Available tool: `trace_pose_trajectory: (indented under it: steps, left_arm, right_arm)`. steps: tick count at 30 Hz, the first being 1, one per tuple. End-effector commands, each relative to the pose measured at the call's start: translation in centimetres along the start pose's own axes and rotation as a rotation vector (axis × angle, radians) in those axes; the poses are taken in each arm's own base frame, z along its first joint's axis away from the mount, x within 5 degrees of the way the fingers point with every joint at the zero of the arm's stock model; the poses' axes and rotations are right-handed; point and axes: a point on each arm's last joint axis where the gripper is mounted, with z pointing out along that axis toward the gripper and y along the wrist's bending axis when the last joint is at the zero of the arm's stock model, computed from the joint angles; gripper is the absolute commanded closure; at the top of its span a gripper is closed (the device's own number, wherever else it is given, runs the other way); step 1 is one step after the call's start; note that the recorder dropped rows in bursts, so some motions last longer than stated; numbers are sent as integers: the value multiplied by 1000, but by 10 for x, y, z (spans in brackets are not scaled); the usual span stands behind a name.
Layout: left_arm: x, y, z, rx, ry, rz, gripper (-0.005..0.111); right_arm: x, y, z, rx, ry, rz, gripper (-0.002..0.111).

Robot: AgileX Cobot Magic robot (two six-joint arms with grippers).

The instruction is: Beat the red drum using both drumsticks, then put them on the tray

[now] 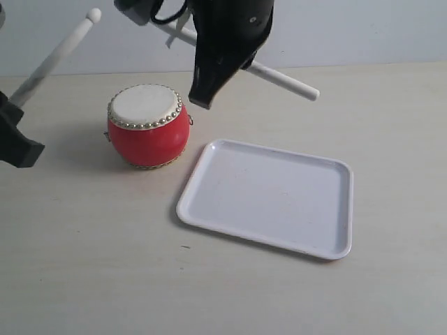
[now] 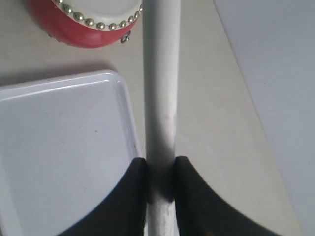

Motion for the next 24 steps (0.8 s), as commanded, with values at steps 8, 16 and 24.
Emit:
trace_pose_trajectory:
  steps: [8,16,24]
  left_arm:
    - [-22,4,46,-238,244,301,107]
    - [-20,-8,89,-212,320,390,107]
    - [-25,1,105,-137,220,356,107]
  right_arm:
    - [2,17,39,104,-68,-198,108]
    - [-2,27,89,264,45,-340,108]
    - [-11,33,126,472,70,-561,108]
